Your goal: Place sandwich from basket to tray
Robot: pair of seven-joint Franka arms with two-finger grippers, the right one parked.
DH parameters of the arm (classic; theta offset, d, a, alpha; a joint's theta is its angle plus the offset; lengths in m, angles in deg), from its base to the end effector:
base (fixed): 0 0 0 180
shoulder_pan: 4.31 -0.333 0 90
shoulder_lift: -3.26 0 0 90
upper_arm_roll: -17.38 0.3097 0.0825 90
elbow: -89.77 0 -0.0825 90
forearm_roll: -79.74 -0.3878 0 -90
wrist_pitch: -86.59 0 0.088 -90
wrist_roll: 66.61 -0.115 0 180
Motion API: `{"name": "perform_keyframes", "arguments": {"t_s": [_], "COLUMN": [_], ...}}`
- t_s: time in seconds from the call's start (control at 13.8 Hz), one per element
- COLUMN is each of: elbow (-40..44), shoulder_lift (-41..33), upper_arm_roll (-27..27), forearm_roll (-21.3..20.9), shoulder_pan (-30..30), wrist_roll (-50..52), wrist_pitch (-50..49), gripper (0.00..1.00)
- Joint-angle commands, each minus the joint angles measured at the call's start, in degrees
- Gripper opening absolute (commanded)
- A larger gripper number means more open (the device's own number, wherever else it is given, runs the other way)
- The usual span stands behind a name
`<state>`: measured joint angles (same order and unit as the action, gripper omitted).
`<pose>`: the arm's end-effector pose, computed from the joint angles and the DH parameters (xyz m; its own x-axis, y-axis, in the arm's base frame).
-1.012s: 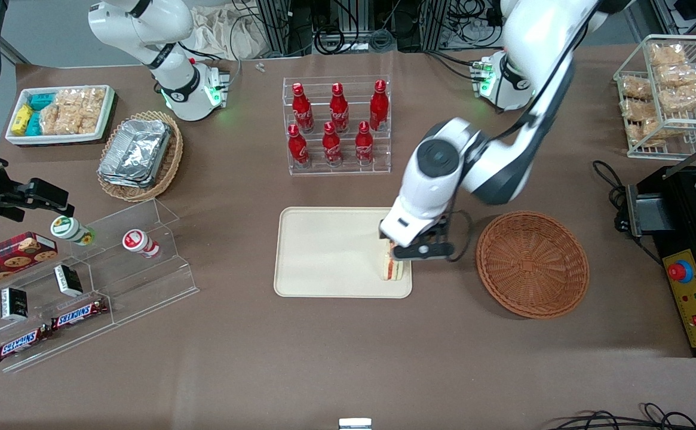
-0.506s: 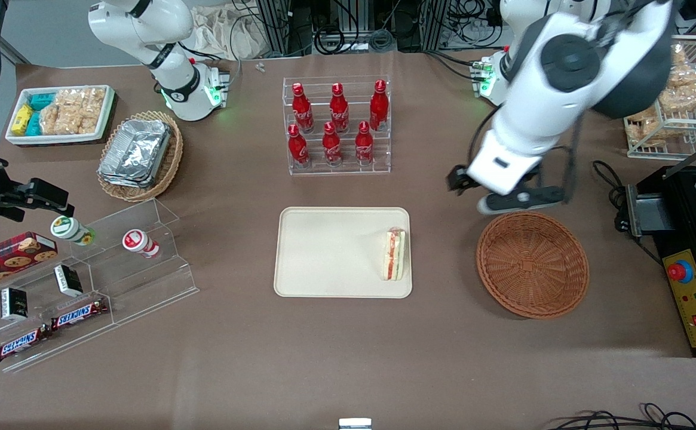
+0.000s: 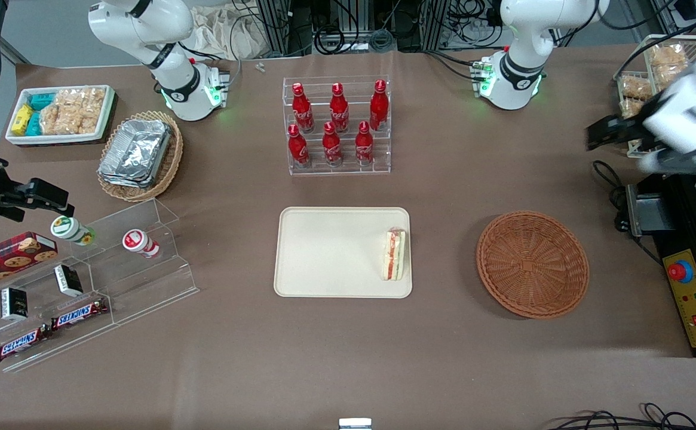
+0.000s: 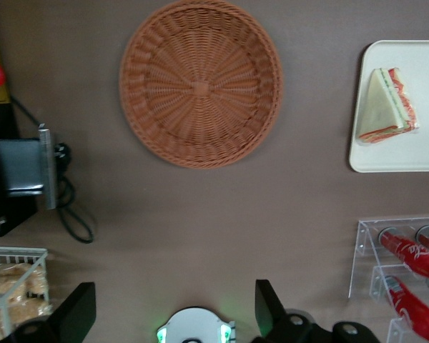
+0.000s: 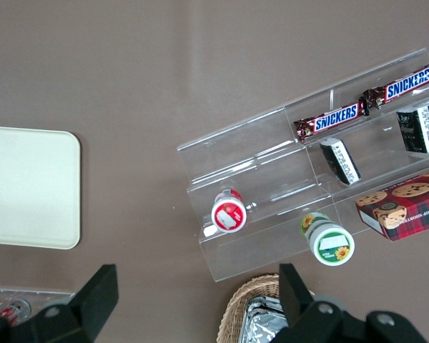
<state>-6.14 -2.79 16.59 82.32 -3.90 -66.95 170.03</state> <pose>0.5114 -0.0167 0.6091 0.9933 -0.0316 -0.1115 -0.0268 -0.9987 0.0442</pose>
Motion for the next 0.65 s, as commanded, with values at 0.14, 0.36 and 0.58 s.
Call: {"name": "perform_keyframes", "arguments": {"t_s": [0.14,0.36,0.58], "elbow": [3.7,4.3,4.4], "shoulder_lift": [2.3,3.1,4.2], "upper_arm_roll": [-0.6,-2.8,-6.3], "forearm_roll": [0.1,-1.5,-4.9], "shoulder_pan": [1.4,1.5,1.5], "wrist_roll": [0.6,3.2,9.1], "wrist_pitch": [-0.4,-0.4,0.2], "gripper": [1.0,1.0,1.0]}}
